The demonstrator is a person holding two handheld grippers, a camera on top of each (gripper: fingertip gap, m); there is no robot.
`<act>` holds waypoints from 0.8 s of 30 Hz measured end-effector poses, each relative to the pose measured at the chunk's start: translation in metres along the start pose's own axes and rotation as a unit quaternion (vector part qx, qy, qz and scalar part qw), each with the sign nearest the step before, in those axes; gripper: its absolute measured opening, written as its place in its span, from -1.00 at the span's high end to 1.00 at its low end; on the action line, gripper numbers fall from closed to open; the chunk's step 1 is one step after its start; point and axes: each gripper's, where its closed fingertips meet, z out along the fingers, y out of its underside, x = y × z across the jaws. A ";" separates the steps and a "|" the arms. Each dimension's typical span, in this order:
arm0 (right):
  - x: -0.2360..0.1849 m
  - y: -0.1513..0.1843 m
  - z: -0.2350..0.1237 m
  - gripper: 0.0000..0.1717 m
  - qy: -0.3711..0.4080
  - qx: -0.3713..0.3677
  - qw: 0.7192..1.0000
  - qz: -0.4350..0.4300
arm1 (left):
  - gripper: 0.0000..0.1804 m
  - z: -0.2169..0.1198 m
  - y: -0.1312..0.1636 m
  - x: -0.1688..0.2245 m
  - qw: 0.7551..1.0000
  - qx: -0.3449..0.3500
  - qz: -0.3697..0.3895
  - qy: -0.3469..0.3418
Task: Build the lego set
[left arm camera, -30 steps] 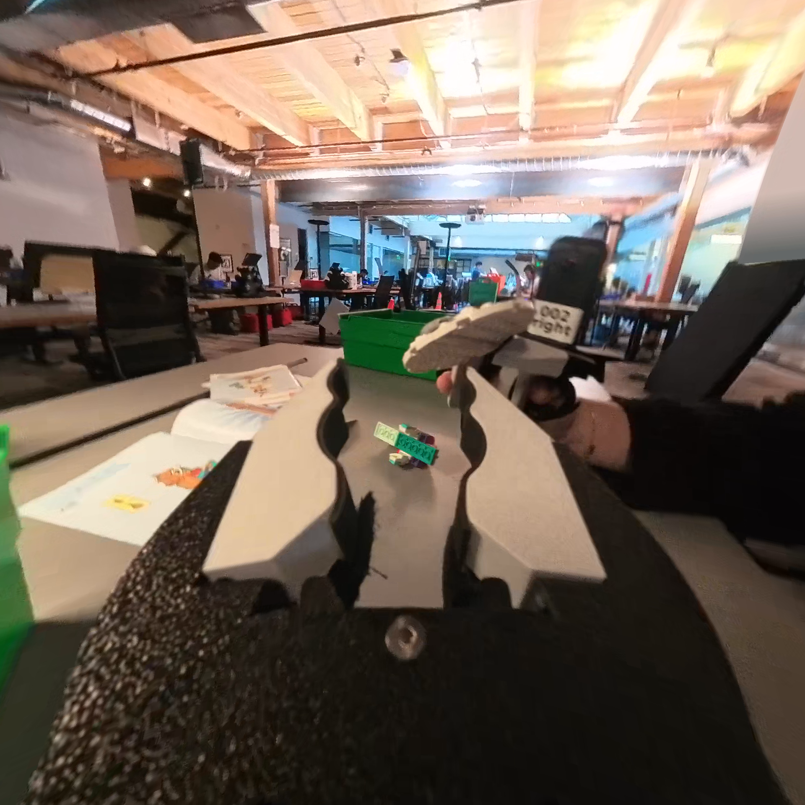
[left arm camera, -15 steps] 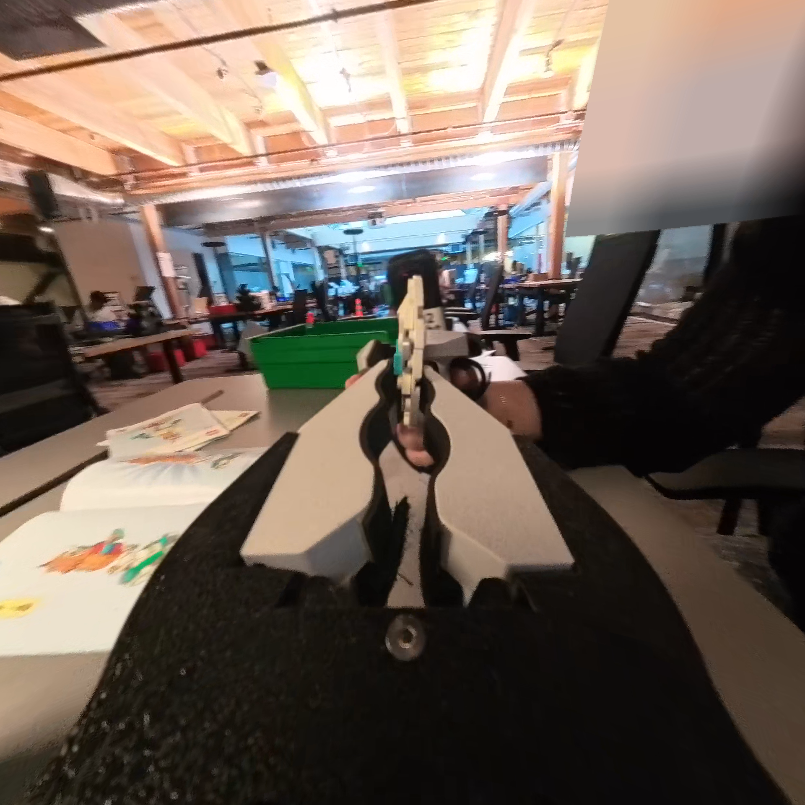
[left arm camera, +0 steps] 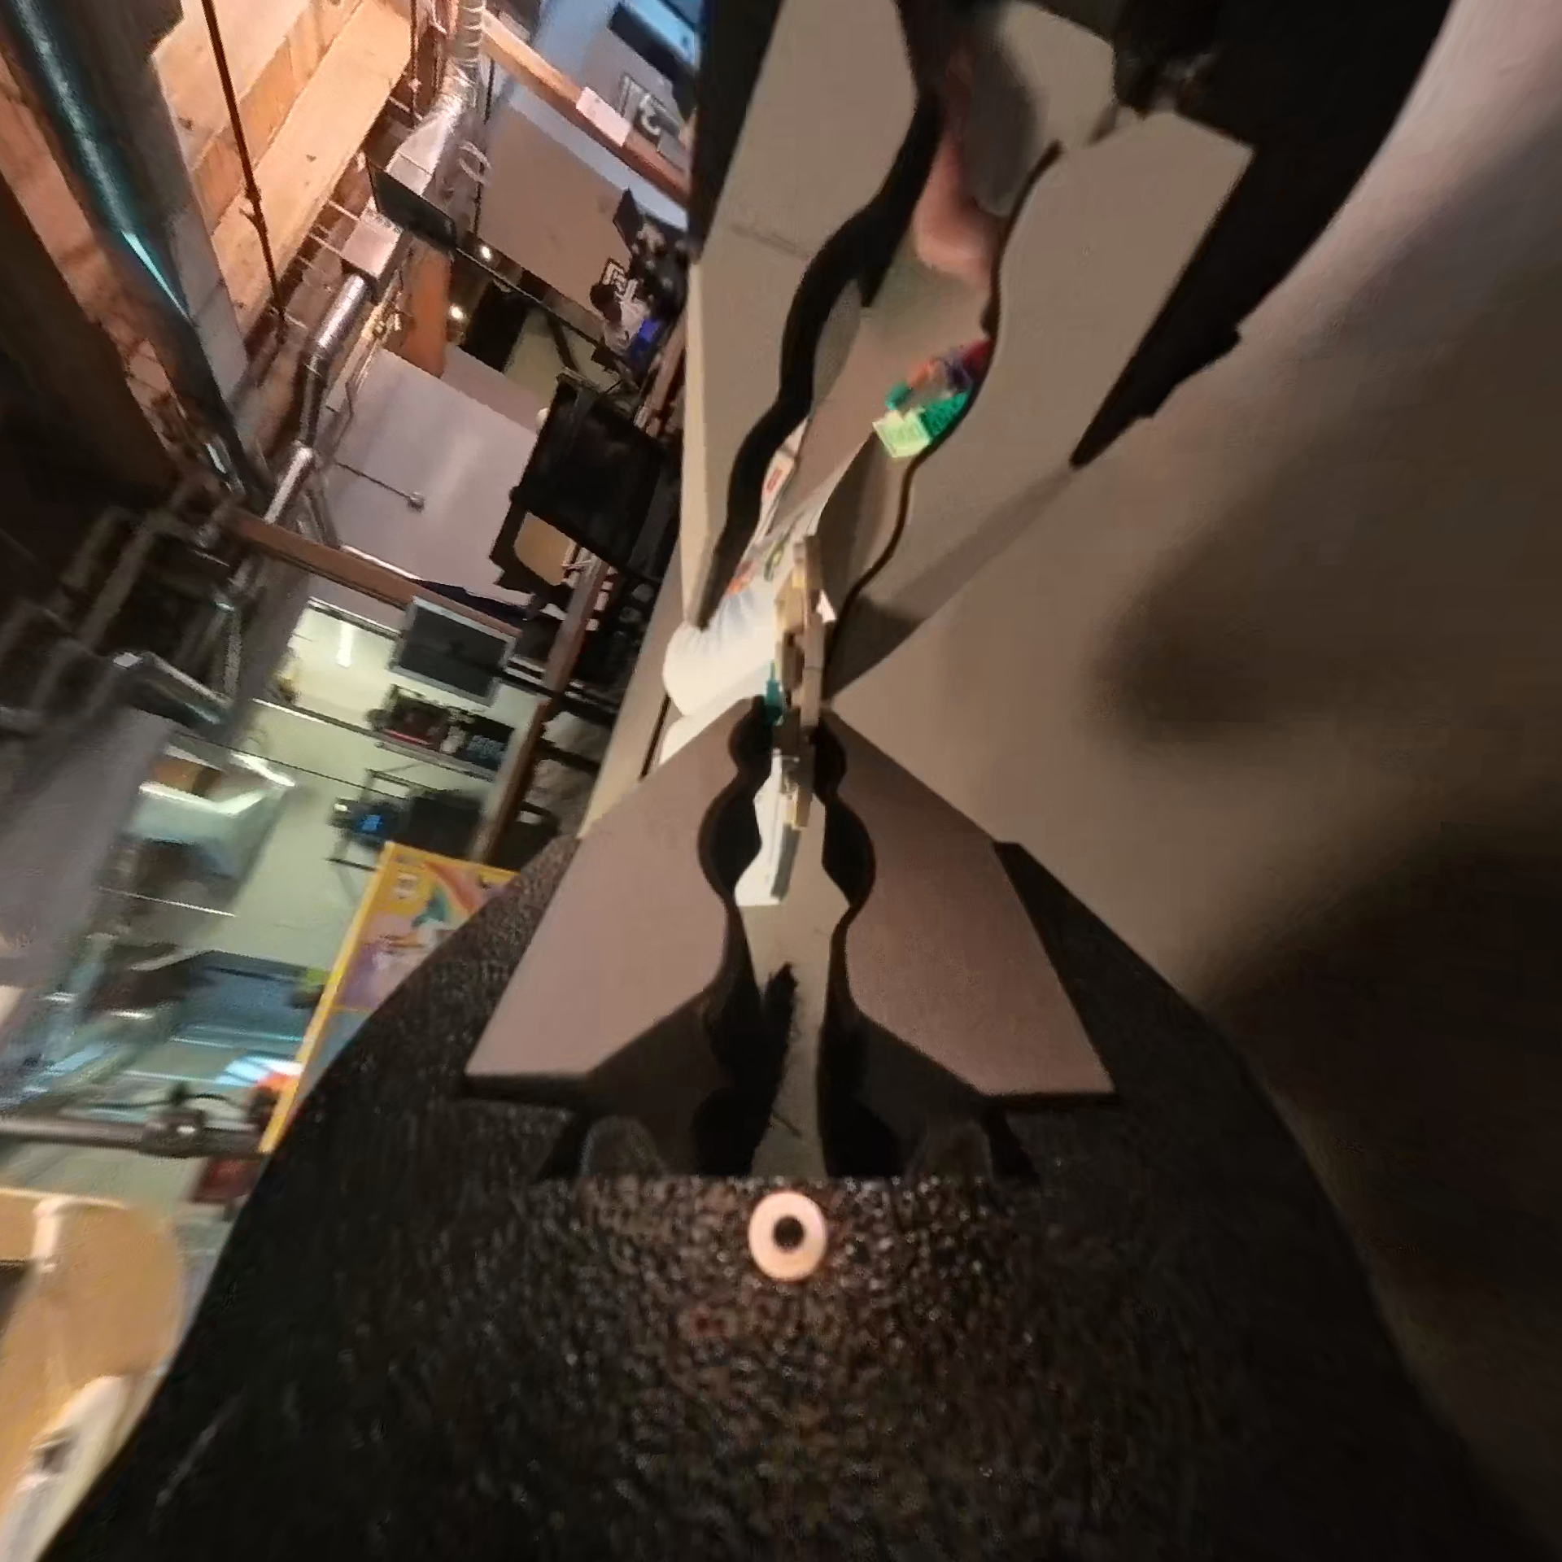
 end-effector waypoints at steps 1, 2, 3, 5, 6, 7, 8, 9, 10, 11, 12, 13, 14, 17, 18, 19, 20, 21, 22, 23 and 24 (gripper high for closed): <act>-0.003 0.001 0.001 0.74 -0.006 -0.003 1.000 -0.009 | 0.95 0.000 0.000 0.000 1.000 -0.002 0.017 -0.006; -0.006 0.001 0.001 0.84 -0.014 -0.004 1.000 -0.003 | 0.95 0.000 -0.001 -0.001 1.000 -0.001 0.023 -0.011; -0.005 0.001 0.001 0.85 -0.016 -0.005 1.000 0.011 | 0.94 -0.001 -0.001 -0.003 1.000 0.000 0.025 -0.016; -0.001 -0.001 0.000 0.89 -0.018 0.004 0.999 0.043 | 0.89 -0.003 -0.005 -0.012 0.998 0.016 0.027 -0.048; 0.002 -0.002 -0.002 0.90 -0.017 0.012 0.998 0.058 | 0.86 -0.005 -0.008 -0.016 0.998 0.026 0.027 -0.060; 0.005 -0.003 -0.004 0.90 -0.016 0.020 0.997 0.073 | 0.84 -0.006 -0.011 -0.018 0.997 0.037 0.030 -0.065; 0.007 -0.004 -0.005 0.90 -0.016 0.027 0.996 0.086 | 0.77 -0.007 -0.013 -0.017 0.997 0.045 0.032 -0.063; 0.008 -0.006 -0.006 0.90 -0.018 0.033 0.995 0.096 | 0.70 -0.007 -0.013 -0.017 0.997 0.048 0.031 -0.061; 0.009 -0.007 -0.006 0.90 -0.017 0.038 0.994 0.103 | 0.68 -0.007 -0.013 -0.018 0.997 0.047 0.023 -0.064; 0.009 -0.007 -0.006 0.91 -0.015 0.039 0.994 0.105 | 0.67 -0.006 -0.012 -0.019 0.997 0.045 0.011 -0.064; 0.010 -0.006 -0.006 0.91 -0.010 0.037 0.994 0.102 | 0.66 -0.006 -0.011 -0.019 0.997 0.045 -0.005 -0.060; 0.011 -0.005 -0.005 0.91 -0.003 0.033 0.995 0.096 | 0.65 -0.005 -0.010 -0.020 0.997 0.047 -0.029 -0.056; 0.014 -0.004 -0.005 0.91 0.008 0.030 0.996 0.088 | 0.62 -0.005 -0.010 -0.020 0.996 0.052 -0.061 -0.047; 0.023 -0.003 -0.007 0.91 0.048 0.024 0.997 0.051 | 0.48 -0.004 -0.011 -0.020 0.979 0.074 -0.188 -0.003; 0.026 -0.003 -0.008 0.91 0.063 0.022 0.997 0.036 | 0.42 -0.005 -0.012 -0.020 0.967 0.082 -0.239 0.018; 0.029 -0.003 -0.009 0.92 0.076 0.021 0.997 0.021 | 0.38 -0.004 -0.010 -0.020 0.950 0.078 -0.299 0.039; 0.032 -0.004 -0.010 0.92 0.086 0.020 0.996 0.006 | 0.37 -0.002 -0.003 -0.023 0.927 0.063 -0.366 0.049; 0.033 -0.004 -0.011 0.92 0.095 0.019 0.995 -0.008 | 0.39 0.000 0.004 -0.027 0.902 0.055 -0.425 0.051; 0.033 -0.005 -0.011 0.92 0.099 0.018 0.995 -0.024 | 0.43 -0.001 0.005 -0.031 0.875 0.068 -0.475 0.058; 0.032 -0.005 -0.011 0.93 0.101 0.014 0.994 -0.044 | 0.46 -0.003 0.001 -0.034 0.846 0.092 -0.520 0.073; 0.030 -0.005 -0.011 0.93 0.100 0.009 0.993 -0.065 | 0.50 -0.006 -0.003 -0.038 0.812 0.119 -0.564 0.090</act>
